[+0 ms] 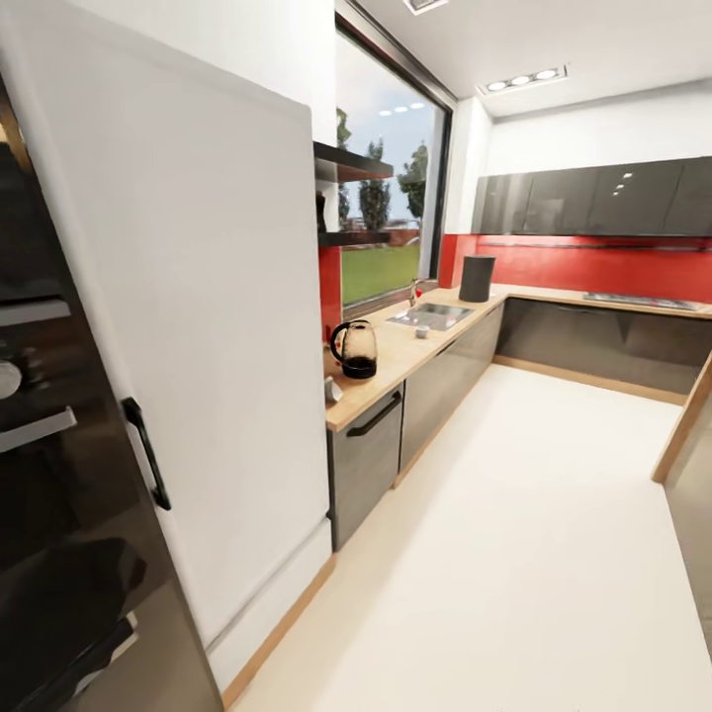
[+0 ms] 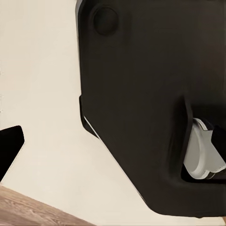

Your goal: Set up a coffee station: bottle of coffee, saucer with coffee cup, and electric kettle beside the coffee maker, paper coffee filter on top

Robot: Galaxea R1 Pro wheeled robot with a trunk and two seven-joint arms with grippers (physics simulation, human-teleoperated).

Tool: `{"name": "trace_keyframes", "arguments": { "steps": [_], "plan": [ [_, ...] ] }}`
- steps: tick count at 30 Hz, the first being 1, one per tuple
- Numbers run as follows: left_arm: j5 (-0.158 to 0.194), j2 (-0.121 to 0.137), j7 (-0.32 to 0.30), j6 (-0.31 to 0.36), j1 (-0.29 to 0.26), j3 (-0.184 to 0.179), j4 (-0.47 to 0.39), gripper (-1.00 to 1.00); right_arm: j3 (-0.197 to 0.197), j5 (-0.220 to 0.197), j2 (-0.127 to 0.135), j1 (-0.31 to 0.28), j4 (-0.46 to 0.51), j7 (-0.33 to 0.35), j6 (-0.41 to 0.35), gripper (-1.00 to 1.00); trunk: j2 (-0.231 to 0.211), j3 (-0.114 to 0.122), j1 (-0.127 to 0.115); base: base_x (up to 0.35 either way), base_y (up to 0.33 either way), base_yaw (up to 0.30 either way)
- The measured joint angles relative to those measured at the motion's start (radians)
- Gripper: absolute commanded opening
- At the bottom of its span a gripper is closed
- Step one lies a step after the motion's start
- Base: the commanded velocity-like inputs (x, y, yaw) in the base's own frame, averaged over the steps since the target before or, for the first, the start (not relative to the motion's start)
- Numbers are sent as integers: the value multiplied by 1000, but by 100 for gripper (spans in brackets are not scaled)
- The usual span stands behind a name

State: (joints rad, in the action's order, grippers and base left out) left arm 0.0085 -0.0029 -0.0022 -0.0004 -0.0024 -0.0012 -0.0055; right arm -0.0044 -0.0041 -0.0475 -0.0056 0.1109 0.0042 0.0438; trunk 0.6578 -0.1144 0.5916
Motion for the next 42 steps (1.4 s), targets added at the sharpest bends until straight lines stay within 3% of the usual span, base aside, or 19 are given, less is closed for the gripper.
{"name": "trace_keyframes", "arguments": {
  "steps": [16, 28, 42],
  "plan": [
    [0, 0, 5, -1, 0, 0, 0, 100, 0, 1, 0, 0, 0, 0, 1, 100, 0, 0, 0, 199, -184, -57],
    [0, -1, 5, -1, 0, 3, 0, 100, 4, 3, -1, 0, 0, -2, 1, 100, 0, 0, 0, 33, -306, 1],
    [1, -5, 6, -1, 0, 3, 0, 100, 6, 4, -3, 0, -1, -2, 0, 100, 0, 0, 0, 11, -312, 164]
  ]
}}
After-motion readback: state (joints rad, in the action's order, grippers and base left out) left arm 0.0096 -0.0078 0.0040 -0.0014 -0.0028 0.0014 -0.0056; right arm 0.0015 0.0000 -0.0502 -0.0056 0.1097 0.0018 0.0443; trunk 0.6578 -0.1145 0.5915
